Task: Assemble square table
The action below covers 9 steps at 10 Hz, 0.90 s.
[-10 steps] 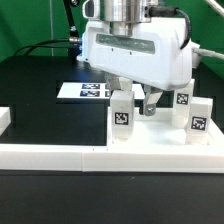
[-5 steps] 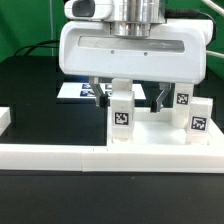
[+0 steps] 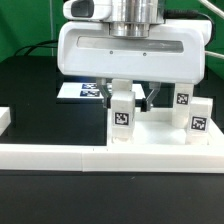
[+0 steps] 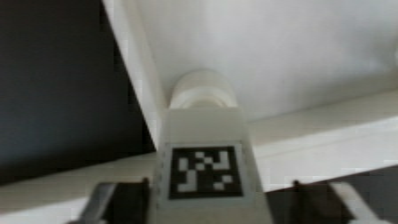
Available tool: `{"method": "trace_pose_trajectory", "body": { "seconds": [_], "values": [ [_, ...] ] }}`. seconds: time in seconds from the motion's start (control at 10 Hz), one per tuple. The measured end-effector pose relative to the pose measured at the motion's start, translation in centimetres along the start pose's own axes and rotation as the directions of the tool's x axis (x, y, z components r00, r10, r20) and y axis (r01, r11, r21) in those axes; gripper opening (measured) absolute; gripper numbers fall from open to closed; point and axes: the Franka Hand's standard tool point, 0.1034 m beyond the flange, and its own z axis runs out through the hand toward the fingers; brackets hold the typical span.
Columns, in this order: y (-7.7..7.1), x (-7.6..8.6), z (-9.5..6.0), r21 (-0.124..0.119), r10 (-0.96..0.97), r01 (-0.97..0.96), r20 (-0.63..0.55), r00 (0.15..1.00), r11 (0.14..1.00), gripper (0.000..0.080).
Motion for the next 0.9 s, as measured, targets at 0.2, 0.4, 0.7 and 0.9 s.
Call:
{"method": "trace_pose_trajectory", "body": {
  "seconds": [0.2, 0.4, 0.7, 0.9],
  "values": [
    [0.01, -0.01, 0.02, 0.000, 0.142, -0.142, 0.000, 0.990, 0.990, 0.0288],
    [0.15, 0.02, 0.09, 0.010, 0.407, -0.407, -0.029, 0.913, 0.913, 0.0288],
    [0.35, -0.28, 0.05, 0.040, 0.776, -0.776, 0.007, 0.630, 0.630, 0.0288],
    [0.29, -0.50, 0.10, 0.044, 0.917, -0.918, 0.054, 0.396, 0.394, 0.0290]
  ]
}}
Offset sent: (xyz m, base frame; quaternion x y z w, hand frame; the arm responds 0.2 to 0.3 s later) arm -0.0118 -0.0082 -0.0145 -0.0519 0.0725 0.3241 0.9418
